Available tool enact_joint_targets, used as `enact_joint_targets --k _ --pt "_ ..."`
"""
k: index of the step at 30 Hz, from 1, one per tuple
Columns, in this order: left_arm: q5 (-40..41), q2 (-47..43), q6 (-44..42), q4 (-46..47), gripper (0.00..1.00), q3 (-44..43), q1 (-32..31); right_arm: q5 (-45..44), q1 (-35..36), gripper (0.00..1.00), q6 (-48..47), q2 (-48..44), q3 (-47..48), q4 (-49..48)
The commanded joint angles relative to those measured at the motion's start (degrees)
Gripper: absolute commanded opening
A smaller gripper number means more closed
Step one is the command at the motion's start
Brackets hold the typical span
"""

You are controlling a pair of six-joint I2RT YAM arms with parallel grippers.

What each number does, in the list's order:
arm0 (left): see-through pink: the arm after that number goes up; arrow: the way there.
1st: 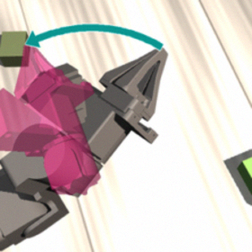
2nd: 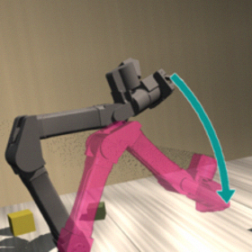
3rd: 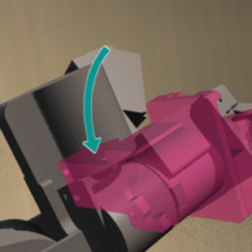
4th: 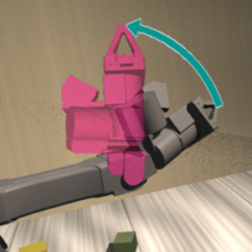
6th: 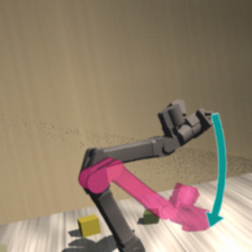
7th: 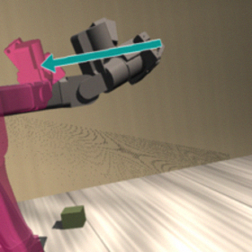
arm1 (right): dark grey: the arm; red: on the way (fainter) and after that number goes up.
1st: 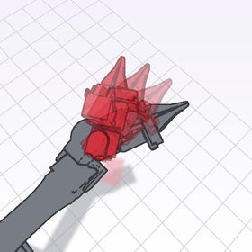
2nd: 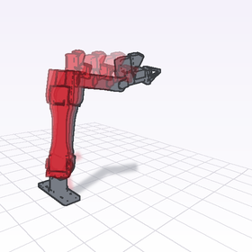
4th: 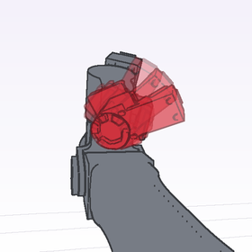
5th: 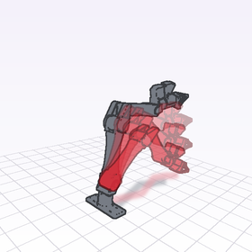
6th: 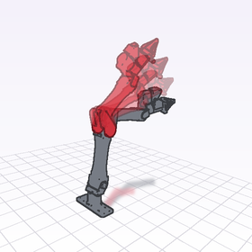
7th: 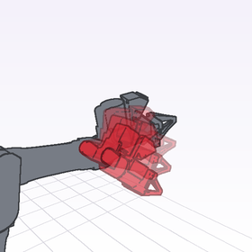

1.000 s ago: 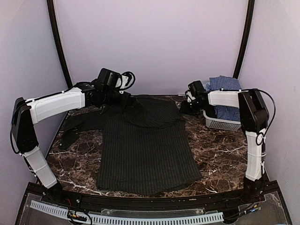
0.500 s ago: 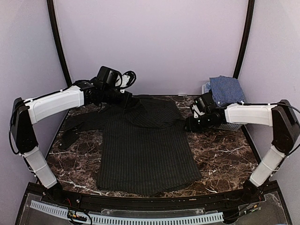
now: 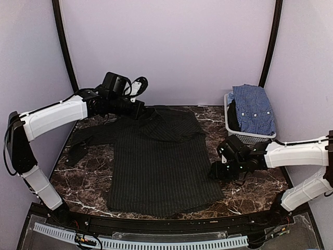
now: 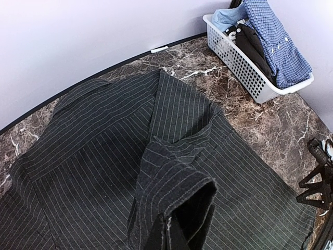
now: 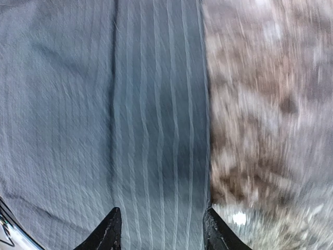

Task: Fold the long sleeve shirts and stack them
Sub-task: Pick up the flattened shirt from the center of the board.

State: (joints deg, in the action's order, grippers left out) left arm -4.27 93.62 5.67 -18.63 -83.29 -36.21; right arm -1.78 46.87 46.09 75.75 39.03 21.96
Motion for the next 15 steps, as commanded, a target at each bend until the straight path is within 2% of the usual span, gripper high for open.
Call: enact_joint_targets --k 1,6,15 --pt "-1.01 -3.34 0.53 -0.36 0.0 1.01 0.26 -1.84 3.88 0.5 7.91 -3.19 -3.45 2.23" --pt "-0.8 -3.31 0.32 -0.37 0.0 1.26 0.26 -2.34 7.19 0.5 13.13 -3.89 -6.53 3.2" --pt "-0.69 -3.2 0.05 -0.44 0.0 1.45 0.26 -1.42 8.34 0.51 16.85 -6.9 -10.46 4.61"
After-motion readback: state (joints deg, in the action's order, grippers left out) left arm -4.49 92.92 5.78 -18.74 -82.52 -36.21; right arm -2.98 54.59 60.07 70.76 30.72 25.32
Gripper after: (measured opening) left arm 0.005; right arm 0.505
